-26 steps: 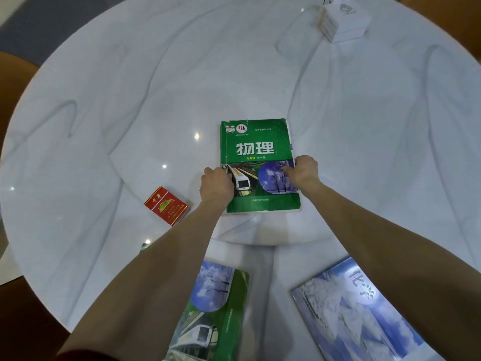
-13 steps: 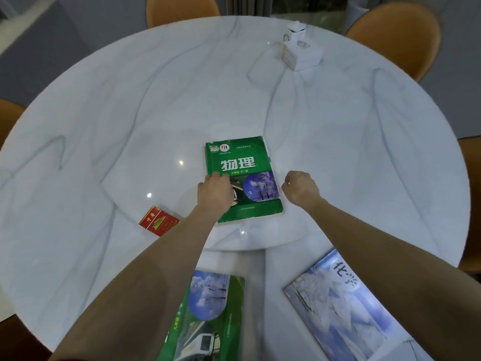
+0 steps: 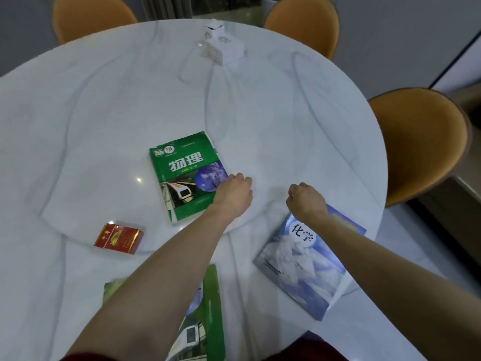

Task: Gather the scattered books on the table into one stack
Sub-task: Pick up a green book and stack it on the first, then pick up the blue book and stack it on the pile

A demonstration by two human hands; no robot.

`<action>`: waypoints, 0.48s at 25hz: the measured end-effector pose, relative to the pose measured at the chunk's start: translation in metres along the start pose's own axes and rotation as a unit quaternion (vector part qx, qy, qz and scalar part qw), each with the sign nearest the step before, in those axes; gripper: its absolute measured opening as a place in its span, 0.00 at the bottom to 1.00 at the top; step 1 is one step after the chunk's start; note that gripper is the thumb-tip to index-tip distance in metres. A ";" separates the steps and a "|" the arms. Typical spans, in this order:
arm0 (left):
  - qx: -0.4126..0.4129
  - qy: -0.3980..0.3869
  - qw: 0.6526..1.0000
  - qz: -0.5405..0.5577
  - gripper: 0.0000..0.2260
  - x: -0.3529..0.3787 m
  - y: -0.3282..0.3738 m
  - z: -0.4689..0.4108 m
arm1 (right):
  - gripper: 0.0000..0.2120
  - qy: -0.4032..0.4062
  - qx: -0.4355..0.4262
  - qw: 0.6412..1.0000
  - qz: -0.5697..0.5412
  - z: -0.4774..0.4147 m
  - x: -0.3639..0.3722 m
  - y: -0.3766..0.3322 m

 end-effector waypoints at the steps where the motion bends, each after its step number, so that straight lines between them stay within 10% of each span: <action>1: 0.013 -0.004 1.000 -0.003 0.14 0.003 0.009 -0.001 | 0.09 0.000 0.010 1.000 -0.002 0.005 0.002 0.010; 12: 0.061 -0.131 0.988 0.054 0.15 0.073 0.087 0.008 | 0.12 0.027 0.196 0.976 -0.096 0.100 0.051 0.104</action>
Point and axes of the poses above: each hand's wrist, its own z-axis away from the middle knuckle, its own x-axis out of the palm, y = z × x, the point moved 1 cm from there along -z, towards the middle knuckle, and after that the axes turned 3 degrees about -x, right-handed, at the moved point
